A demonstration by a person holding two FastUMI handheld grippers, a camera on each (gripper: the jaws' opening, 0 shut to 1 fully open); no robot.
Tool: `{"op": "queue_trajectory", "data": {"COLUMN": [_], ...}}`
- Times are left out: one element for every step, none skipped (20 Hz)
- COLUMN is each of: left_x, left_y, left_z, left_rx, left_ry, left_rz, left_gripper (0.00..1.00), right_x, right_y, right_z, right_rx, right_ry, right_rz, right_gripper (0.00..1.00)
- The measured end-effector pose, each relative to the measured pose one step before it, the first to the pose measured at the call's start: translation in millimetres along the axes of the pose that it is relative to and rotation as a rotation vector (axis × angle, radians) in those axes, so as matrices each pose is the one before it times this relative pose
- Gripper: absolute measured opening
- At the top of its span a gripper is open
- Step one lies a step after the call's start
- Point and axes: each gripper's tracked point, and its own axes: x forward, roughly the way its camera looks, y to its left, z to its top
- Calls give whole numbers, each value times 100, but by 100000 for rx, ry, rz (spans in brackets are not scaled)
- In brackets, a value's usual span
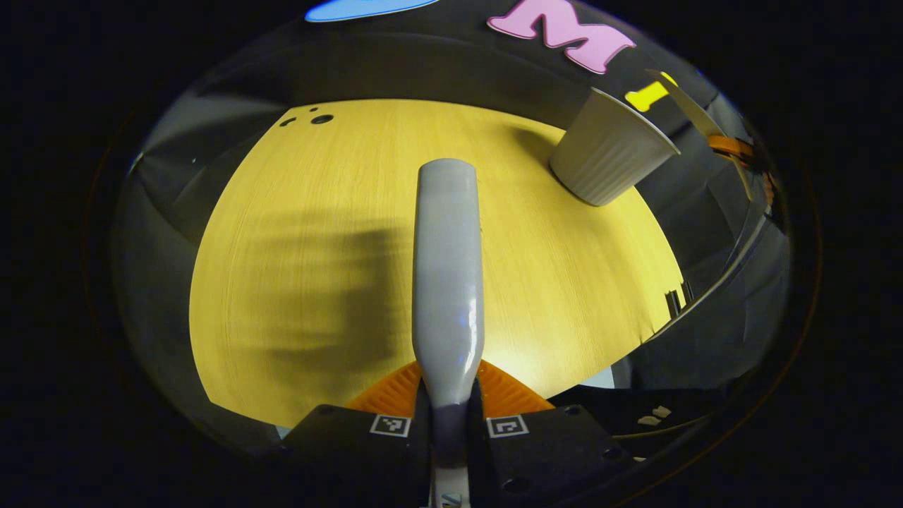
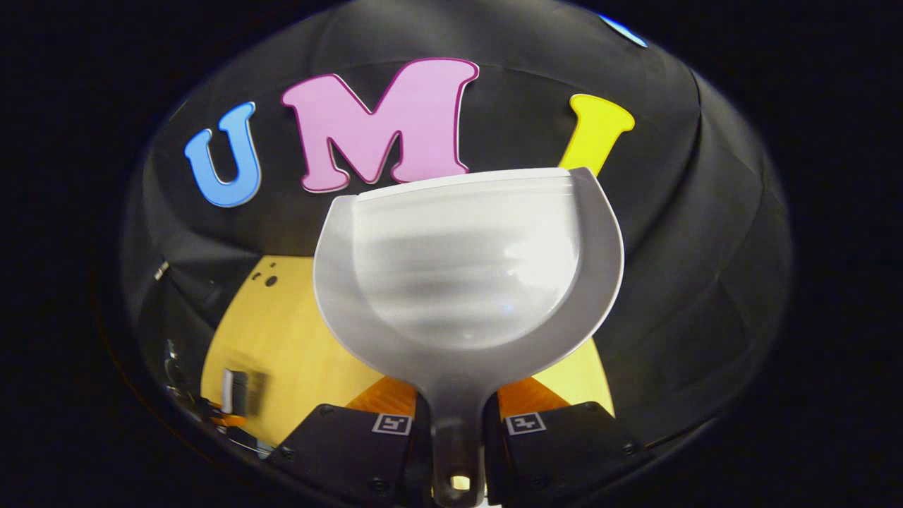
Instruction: Pick up the small broom and dustpan from the desktop, sweep the trash into the dustpan with the broom, and then empty the trash into the garbage bin.
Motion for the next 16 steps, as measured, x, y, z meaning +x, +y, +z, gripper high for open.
{"op": "queue_trajectory", "data": {"left_x": [-10,-55,-27,26,0,142,133,186,114,39,85,259,155,208,185,238], "left_y": [235,380,463,789,555,418,516,544,256,103,394,466,313,238,134,-4], "left_z": [-110,-265,-196,-392,-230,-484,-317,-438,-100,-328,-128,-38,-39,65,200,123], "left_rx": [-816,-775,-876,-1130,-1303,-1501,-1782,-2445,-2685,-1827,-674,158,399,193,14,-144], "left_ry": [-157,145,262,393,522,388,410,316,105,104,128,12,64,-38,98,-294], "left_rz": [1711,1708,1563,1427,1051,886,399,-242,-489,-223,657,1209,1123,801,175,-137], "left_gripper": [25,24,25,25,24,24,25,25,25,24,25,25,25,25,25,25], "right_x": [-513,-299,-280,-177,-359,-469,-213,50,-40,-138,-95,203,328,522,722,945], "right_y": [1395,1349,1100,1061,955,717,902,1285,1401,1662,1572,1530,1198,1208,994,820], "right_z": [-603,-464,-728,-791,-898,-698,-449,-502,-523,-652,-675,-805,-746,-780,-1011,-1183], "right_rx": [2744,2180,930,-395,-1688,-2244,-1572,-864,-458,-392,-350,-212,-702,-669,-1141,-855], "right_ry": [241,578,750,1735,1999,731,335,922,1232,1529,1594,1807,2152,2305,2588,2568], "right_rz": [4014,3640,2996,2324,812,670,1420,2409,3125,3401,3321,3456,3048,2391,1919,1166], "right_gripper": [33,33,33,33,33,33,33,33,33,33,33,33,33,33,33,33]}}
